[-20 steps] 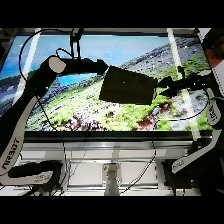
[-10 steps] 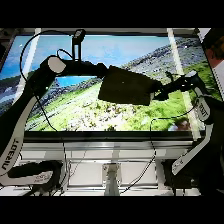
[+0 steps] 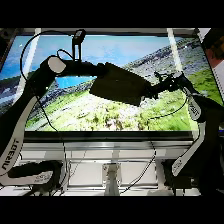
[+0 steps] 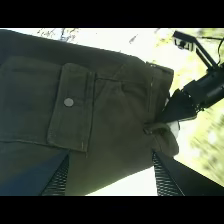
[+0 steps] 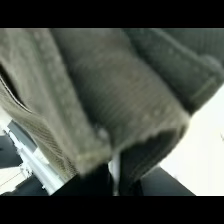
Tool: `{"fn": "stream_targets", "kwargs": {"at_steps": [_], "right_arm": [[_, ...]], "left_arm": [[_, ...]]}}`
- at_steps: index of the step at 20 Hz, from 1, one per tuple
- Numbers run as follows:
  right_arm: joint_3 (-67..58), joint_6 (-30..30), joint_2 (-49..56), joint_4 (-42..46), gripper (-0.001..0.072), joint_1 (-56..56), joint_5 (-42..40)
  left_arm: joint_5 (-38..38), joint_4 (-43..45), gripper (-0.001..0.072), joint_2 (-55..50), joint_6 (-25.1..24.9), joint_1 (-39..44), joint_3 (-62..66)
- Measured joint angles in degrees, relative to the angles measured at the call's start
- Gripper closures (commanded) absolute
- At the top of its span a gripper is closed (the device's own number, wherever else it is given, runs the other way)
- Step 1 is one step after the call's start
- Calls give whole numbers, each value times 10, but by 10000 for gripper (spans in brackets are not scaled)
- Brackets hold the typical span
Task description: Fold the clothes and pants, and hang the long-sleeved shirts on hangers.
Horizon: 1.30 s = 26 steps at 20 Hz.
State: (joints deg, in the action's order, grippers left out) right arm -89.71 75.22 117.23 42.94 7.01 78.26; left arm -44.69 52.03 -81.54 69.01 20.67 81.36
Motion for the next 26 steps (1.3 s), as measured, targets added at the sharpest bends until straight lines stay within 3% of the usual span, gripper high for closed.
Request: {"fn": "stream_targets", "kwargs": {"at_steps": [4,8,14,20,21,22,23,26], "right_arm": [[-39,6,-18,-33,695,27,13],[-80,55,-80,-34,696,120,31],[-110,137,-202,71,697,344,67],[-113,167,-263,216,690,513,150],[-113,169,-265,235,615,526,162],[-113,170,-268,248,344,535,174],[-114,174,-269,262,121,542,184],[-123,193,-272,276,135,551,212]], "left_arm": [[0,0,131,0,0,0,0],[0,0,131,0,0,0,0],[0,-2,131,0,0,0,0],[0,-2,131,0,0,0,0],[0,-2,131,0,0,0,0],[0,-2,131,0,0,0,0],[0,-2,131,0,0,0,0],[0,-2,133,0,0,0,0]]}}
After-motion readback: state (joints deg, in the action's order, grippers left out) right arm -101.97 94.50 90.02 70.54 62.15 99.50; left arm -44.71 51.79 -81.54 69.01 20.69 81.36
